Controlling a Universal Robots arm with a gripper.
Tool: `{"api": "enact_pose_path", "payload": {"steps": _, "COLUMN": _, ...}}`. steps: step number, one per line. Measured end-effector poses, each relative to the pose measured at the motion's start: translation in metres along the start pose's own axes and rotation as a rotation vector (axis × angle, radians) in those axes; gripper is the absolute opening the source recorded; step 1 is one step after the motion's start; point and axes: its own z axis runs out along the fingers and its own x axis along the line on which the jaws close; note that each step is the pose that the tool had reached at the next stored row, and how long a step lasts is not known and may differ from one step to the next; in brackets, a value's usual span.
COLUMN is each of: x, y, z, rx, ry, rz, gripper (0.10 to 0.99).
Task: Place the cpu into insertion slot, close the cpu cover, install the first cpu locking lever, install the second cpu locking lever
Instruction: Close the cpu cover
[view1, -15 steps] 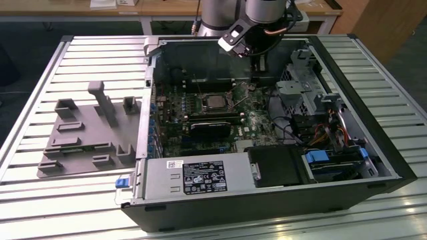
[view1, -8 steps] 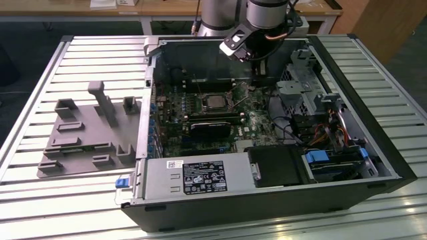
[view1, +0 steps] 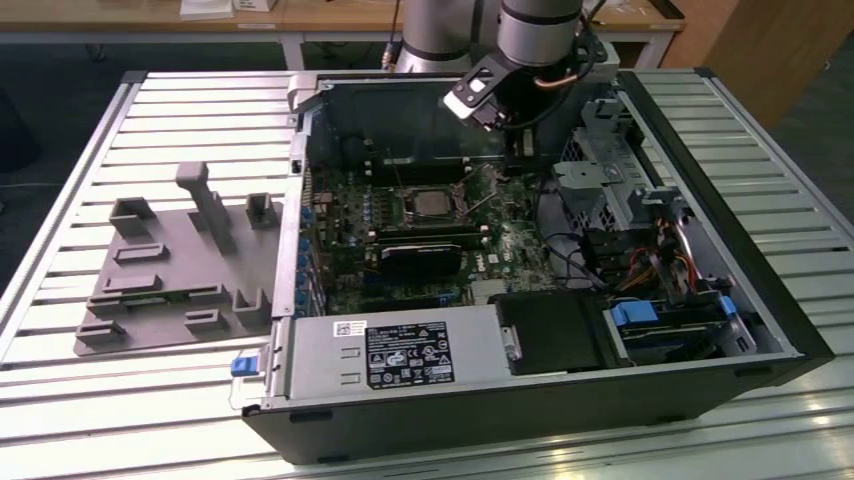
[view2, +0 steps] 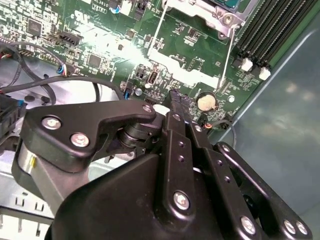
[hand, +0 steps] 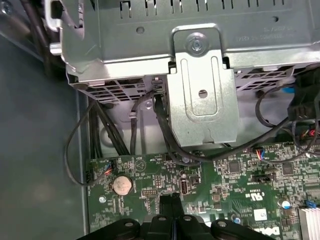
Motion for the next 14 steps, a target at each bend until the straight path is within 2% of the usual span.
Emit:
{"api": "enact_pose_path", "payload": {"steps": 8, "x": 0.0, "y": 0.0017, "z": 0.0128, "rx": 0.018, "ry": -0.0019, "rz": 0.0, "gripper": 0.102}}
{"api": "enact_pose_path", "payload": {"steps": 10, "x": 0.0, "y": 0.002, "z": 0.014, "rx": 0.023, "ry": -0.0026, "rz": 0.0, "gripper": 0.102}}
{"api": "enact_pose_path", "payload": {"steps": 14, "x": 0.0, "y": 0.002, "z": 0.014, "rx": 0.024, "ry": -0.0028, "rz": 0.0, "gripper": 0.102}}
